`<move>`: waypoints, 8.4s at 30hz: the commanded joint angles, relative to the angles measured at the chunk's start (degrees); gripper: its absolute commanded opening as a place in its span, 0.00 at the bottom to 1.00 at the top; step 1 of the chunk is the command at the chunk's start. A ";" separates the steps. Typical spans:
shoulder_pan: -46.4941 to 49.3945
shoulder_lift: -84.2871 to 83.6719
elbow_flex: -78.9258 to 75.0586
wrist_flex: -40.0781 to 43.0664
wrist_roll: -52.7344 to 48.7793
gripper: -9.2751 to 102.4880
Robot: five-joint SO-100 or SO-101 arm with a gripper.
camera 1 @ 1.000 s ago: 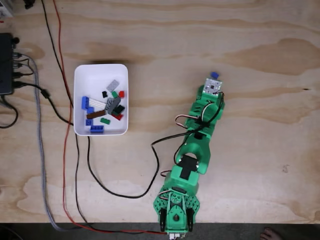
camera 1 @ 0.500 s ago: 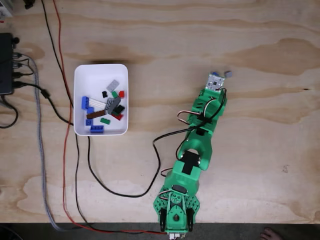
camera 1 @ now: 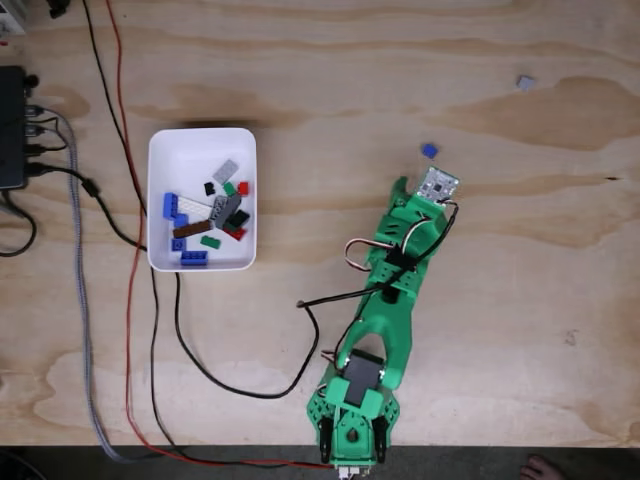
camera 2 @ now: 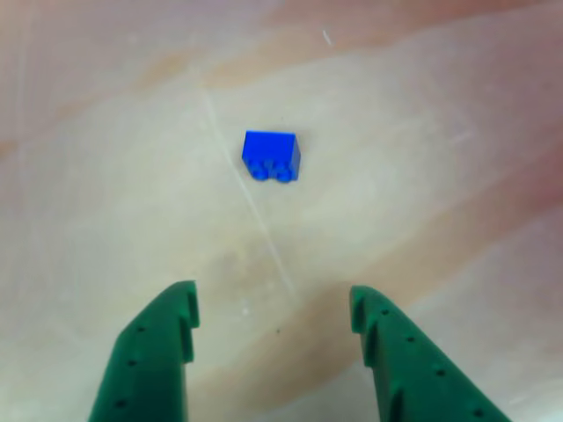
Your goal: Put all lego bricks in the bin.
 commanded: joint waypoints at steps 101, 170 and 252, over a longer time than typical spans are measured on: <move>10.55 -72.77 -95.27 -2.20 -16.96 0.28; 2.46 9.49 -44.82 90.09 12.30 0.08; 0.88 -0.88 -18.63 12.48 10.46 0.08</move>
